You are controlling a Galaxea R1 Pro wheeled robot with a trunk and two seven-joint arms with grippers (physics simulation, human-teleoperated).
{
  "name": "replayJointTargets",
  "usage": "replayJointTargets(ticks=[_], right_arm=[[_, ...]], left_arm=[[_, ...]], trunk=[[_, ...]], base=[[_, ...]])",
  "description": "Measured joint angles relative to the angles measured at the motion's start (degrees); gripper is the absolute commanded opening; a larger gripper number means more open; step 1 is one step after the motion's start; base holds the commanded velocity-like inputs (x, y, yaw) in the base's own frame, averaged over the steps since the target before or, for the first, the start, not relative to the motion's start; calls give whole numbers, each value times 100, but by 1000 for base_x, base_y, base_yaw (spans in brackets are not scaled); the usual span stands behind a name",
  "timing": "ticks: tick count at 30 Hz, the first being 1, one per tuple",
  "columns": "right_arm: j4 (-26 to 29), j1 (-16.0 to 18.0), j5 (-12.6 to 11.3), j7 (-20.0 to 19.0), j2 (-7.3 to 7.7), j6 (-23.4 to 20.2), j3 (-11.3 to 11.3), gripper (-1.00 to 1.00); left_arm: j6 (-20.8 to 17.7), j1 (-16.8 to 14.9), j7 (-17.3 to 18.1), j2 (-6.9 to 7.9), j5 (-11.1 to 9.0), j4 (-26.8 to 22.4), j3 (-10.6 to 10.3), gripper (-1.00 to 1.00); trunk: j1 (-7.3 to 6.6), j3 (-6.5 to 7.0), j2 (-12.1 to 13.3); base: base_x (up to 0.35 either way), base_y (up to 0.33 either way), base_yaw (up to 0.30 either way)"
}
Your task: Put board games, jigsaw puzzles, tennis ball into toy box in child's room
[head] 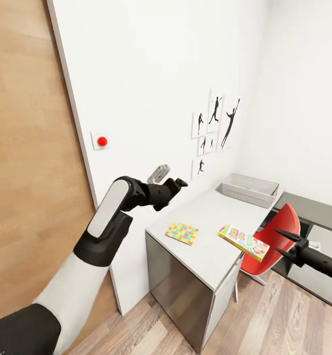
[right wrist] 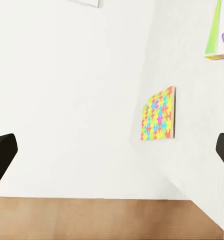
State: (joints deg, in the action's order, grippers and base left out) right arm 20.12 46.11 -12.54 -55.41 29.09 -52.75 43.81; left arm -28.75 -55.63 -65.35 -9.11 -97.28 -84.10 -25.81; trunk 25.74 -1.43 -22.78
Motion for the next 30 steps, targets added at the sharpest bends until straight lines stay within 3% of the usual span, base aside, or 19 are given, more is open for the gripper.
replayJointTargets(ticks=[2, 3, 6, 7, 11, 17, 30], right_arm=[[2, -14, -6, -8, 105, -115, -2, 100], [2, -15, -5, -8, 106, -117, -3, 100], [3, -27, -13, -19, 242, -223, -4, 100], [3, -27, -12, -19, 243, -224, -5, 100], [4, -35, -16, -28, 319, -288, -6, 100], [4, -38, -17, -26, 329, -299, -3, 100], [3, -40, -16, 0, 291, -274, 12, 100]], left_arm=[[336, -275, -290, -8, -362, 140, -289, 100], [341, -279, -295, -8, -368, 143, -294, 100], [655, -515, -671, 11, -875, 256, -609, 100], [657, -517, -674, 11, -879, 257, -612, 100], [836, -638, -832, 26, -1219, 313, -838, 100], [899, -625, -771, 57, -1357, 205, -947, 100], [670, -538, -631, 109, -1463, 45, -1007, 100]], trunk=[[0, 0, 0], [0, -1, 0], [0, 0, 0], [0, -1, 1], [0, -1, 0], [0, -1, 1], [286, -235, -521]], base=[[0, 0, 0], [0, 0, 0], [0, 0, 0], [0, 0, 0], [0, 0, 0], [0, 0, 0], [0, 0, 0]])
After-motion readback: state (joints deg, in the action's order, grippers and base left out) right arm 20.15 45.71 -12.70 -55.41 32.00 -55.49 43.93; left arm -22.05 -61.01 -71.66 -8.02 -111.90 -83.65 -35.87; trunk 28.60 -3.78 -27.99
